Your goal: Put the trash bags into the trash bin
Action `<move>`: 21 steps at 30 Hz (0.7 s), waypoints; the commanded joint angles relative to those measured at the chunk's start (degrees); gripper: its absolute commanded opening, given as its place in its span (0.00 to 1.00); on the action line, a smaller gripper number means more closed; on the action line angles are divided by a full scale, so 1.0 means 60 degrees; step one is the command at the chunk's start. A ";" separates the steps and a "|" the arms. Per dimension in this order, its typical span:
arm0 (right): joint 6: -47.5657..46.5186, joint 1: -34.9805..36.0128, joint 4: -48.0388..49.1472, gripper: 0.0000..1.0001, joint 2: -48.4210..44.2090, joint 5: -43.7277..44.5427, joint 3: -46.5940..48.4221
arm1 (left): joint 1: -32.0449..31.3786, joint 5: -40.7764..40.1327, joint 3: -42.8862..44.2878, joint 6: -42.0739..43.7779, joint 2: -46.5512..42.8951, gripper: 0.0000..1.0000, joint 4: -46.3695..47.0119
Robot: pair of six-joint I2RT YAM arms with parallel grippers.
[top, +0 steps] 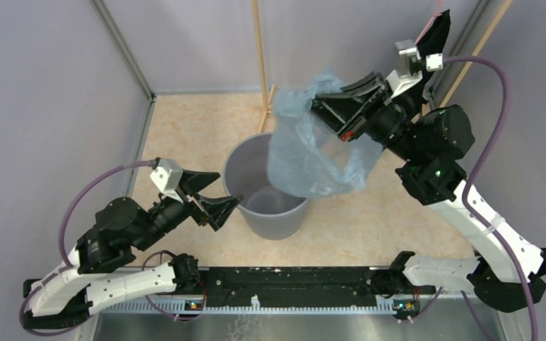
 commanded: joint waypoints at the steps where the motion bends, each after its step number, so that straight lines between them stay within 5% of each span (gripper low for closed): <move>1: 0.0580 0.1221 0.1358 0.00 -0.0277 0.1011 0.0582 | -0.0028 -0.0923 -0.0207 0.0043 -0.0541 0.96 0.0541; 5: 0.1621 0.1242 0.1551 0.00 -0.0690 0.3004 0.0012 | -0.0028 -0.1255 0.0090 -0.0028 -0.0763 0.96 0.0282; 15: 0.2398 0.1238 -0.1294 0.00 -0.2410 0.9218 -0.2442 | -0.0028 -0.1664 0.0542 0.0045 -0.0851 0.97 0.0897; 21: 0.2032 0.1243 -0.1297 0.00 -0.2587 0.9740 -0.3327 | -0.0028 -0.1593 0.1183 -0.0054 -0.0207 0.97 0.0840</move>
